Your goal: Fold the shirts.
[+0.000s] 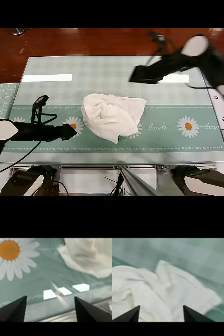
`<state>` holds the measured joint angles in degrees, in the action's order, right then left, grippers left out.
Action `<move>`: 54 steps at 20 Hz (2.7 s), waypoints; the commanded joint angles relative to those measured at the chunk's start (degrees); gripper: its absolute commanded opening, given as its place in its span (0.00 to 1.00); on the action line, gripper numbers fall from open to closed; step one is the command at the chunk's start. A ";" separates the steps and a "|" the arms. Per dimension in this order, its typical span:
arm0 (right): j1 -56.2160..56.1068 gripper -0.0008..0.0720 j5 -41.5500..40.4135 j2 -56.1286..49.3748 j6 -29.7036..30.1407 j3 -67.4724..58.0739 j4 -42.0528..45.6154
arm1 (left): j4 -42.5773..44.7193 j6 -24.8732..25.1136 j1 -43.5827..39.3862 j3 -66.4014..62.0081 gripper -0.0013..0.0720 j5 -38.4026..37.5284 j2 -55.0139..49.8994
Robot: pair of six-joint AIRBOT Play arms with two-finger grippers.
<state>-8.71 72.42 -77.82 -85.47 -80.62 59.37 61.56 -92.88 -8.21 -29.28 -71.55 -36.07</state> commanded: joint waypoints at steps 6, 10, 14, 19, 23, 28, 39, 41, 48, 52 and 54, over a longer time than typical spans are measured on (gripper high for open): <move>20.61 0.86 -10.25 24.70 5.09 45.18 -3.65 | -31.52 20.06 -1.05 7.87 0.97 15.65 -5.14; 20.61 0.86 -10.95 25.97 8.57 54.97 -9.88 | -38.07 29.05 -8.94 5.18 0.97 26.23 -16.76; 16.20 0.86 -10.51 25.97 9.22 58.18 -10.82 | -37.99 29.79 -11.15 -1.46 0.50 25.44 -28.92; 4.90 0.86 -20.74 25.20 2.36 57.68 -11.47 | -36.96 33.88 -5.44 -9.92 0.05 15.85 -31.63; 0.04 0.86 -26.25 17.27 2.10 51.87 -14.62 | -36.72 33.88 -2.21 -11.17 0.05 12.85 -31.71; -3.58 0.86 -27.26 1.88 2.21 40.76 -16.57 | -36.65 33.88 -2.16 -11.17 0.05 11.85 -31.71; -1.36 0.05 -12.61 -8.09 4.63 14.47 -12.55 | -36.72 33.86 2.10 -16.13 0.05 8.39 -31.32; 0.68 0.05 -9.05 -6.05 1.68 3.63 -7.45 | -36.76 32.92 5.11 -23.82 0.05 6.49 -31.08; 3.61 0.05 2.47 3.17 -2.56 -43.04 9.01 | -28.79 21.99 12.24 -66.42 0.05 -0.07 -30.29; 3.61 0.04 4.07 20.00 -0.98 -40.92 15.02 | -5.25 10.78 13.46 -81.24 0.05 -8.20 -24.06; 3.61 0.05 5.22 28.24 -0.87 -36.87 17.84 | 1.18 9.18 13.42 -82.34 0.05 -9.88 -17.97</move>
<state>-5.21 75.29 -60.07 -86.83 -118.67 71.13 48.93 -77.95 4.62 -105.32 -77.21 -59.72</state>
